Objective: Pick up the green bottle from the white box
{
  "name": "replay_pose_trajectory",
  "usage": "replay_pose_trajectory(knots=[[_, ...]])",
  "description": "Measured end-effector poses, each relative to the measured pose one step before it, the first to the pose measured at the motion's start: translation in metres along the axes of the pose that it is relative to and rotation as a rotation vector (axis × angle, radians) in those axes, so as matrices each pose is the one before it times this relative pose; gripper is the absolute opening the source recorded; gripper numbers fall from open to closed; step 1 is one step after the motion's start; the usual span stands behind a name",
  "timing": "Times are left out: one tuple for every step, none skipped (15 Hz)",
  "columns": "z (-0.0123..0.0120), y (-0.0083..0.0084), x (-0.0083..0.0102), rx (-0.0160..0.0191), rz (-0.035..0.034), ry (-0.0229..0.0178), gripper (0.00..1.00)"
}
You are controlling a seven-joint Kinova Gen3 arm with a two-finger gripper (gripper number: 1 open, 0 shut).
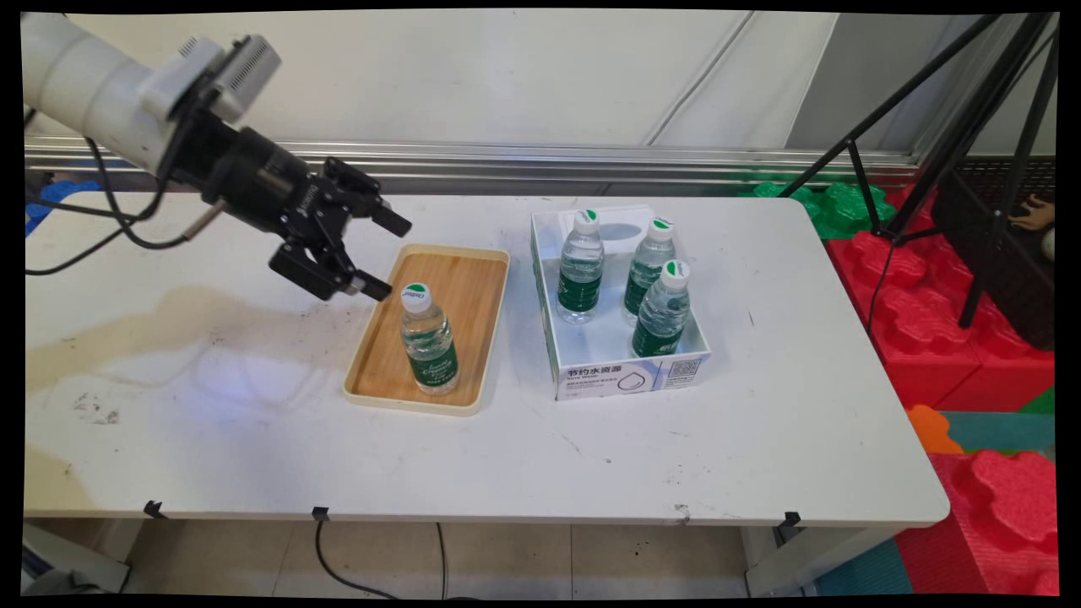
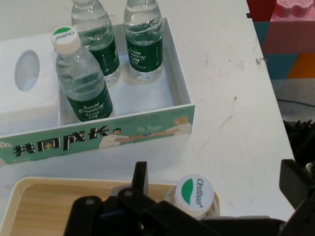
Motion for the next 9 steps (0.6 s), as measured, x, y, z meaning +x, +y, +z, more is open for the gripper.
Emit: replay_pose_trajectory(knots=[[-0.0061, 0.00042, 0.00292, 0.00041, -0.00193, 0.00351, 1.0], [-0.00451, 0.0004, 0.00235, 0.00048, -0.00134, 0.00286, 1.0], [-0.00406, 0.00034, 0.00219, 0.00064, -0.0019, 0.00307, 1.0], [-0.00397, 0.00013, 0.00246, 0.00128, -0.00169, 0.00343, 1.0], [-0.00317, -0.00003, 0.00242, 0.00162, -0.00193, 0.00368, 1.0], [-0.00213, -0.00037, 0.0026, 0.00268, -0.00245, 0.00418, 1.0], [-0.00142, -0.00035, 0.00231, 0.00204, -0.00147, 0.00409, 1.0], [-0.0008, -0.00087, 0.00306, 0.00343, -0.0018, 0.0059, 1.0], [0.0001, -0.00176, 0.0032, 0.00641, -0.00229, 0.00564, 1.0]])
